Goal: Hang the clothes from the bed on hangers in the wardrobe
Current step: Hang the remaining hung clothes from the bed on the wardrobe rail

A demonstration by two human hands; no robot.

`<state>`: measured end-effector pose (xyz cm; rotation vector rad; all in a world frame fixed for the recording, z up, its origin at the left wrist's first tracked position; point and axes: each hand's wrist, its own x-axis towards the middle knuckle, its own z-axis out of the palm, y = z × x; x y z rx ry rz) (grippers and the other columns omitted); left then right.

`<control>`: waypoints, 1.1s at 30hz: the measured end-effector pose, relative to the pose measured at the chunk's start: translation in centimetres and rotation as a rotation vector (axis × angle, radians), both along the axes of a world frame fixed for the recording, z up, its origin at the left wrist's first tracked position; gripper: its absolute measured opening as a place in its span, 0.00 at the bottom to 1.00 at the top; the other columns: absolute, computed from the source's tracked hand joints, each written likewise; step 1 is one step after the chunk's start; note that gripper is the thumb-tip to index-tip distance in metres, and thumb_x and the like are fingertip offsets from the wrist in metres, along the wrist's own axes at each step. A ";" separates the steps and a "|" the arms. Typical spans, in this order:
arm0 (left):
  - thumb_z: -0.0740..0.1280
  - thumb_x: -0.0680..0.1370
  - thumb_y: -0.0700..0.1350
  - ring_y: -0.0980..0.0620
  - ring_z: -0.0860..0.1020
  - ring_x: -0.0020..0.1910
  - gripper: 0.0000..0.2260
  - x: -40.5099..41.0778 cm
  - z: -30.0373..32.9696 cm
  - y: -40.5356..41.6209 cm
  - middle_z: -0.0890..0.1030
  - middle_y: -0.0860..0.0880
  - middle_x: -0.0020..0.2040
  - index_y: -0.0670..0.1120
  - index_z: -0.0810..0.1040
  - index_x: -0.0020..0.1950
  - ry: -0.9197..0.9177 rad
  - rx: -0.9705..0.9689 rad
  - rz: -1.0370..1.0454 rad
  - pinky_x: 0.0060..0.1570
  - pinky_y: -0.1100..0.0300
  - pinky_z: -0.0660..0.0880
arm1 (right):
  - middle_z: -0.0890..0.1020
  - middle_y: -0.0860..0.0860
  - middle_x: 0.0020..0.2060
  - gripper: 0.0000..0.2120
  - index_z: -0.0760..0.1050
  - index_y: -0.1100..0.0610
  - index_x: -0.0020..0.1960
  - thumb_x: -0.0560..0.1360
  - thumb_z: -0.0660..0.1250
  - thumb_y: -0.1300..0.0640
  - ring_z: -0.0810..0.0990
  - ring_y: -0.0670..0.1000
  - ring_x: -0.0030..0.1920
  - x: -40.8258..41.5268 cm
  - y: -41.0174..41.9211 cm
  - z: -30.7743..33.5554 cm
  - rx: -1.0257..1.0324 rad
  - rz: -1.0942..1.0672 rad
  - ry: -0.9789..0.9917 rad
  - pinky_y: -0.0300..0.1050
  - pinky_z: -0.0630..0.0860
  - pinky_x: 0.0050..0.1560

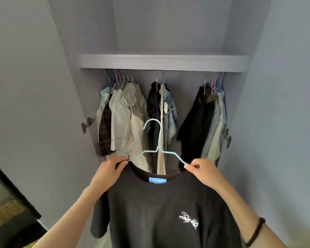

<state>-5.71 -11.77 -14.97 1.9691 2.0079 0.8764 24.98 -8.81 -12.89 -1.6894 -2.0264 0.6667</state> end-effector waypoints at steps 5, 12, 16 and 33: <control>0.58 0.81 0.50 0.51 0.68 0.68 0.17 2.7 -0.7 5.7 0.71 0.49 0.68 0.47 0.70 0.69 -0.011 -0.167 -0.106 0.63 0.63 0.60 | 0.63 0.49 0.26 0.22 0.59 0.56 0.30 0.79 0.59 0.49 0.63 0.48 0.27 2.3 2.0 -2.2 -0.123 -0.199 -0.061 0.42 0.58 0.30; 0.57 0.81 0.47 0.49 0.64 0.70 0.17 6.0 1.2 12.7 0.67 0.47 0.70 0.47 0.68 0.70 0.072 -0.049 -0.245 0.69 0.54 0.60 | 0.64 0.50 0.28 0.17 0.58 0.56 0.33 0.79 0.56 0.58 0.63 0.47 0.28 2.7 4.3 -2.6 -0.255 -0.302 0.144 0.40 0.57 0.28; 0.58 0.81 0.45 0.47 0.59 0.73 0.17 6.9 2.0 16.4 0.66 0.45 0.71 0.44 0.69 0.69 0.117 0.092 -0.251 0.70 0.55 0.56 | 0.65 0.51 0.30 0.13 0.64 0.58 0.36 0.79 0.54 0.62 0.63 0.47 0.29 2.6 6.1 -1.6 -0.285 -0.331 0.328 0.38 0.59 0.30; 0.54 0.79 0.42 0.38 0.50 0.74 0.23 4.7 14.2 35.8 0.56 0.41 0.75 0.47 0.60 0.75 0.510 0.792 -0.332 0.70 0.38 0.45 | 0.67 0.49 0.28 0.12 0.70 0.54 0.38 0.80 0.57 0.58 0.65 0.46 0.29 -4.1 22.8 2.5 0.119 -0.503 0.607 0.31 0.64 0.27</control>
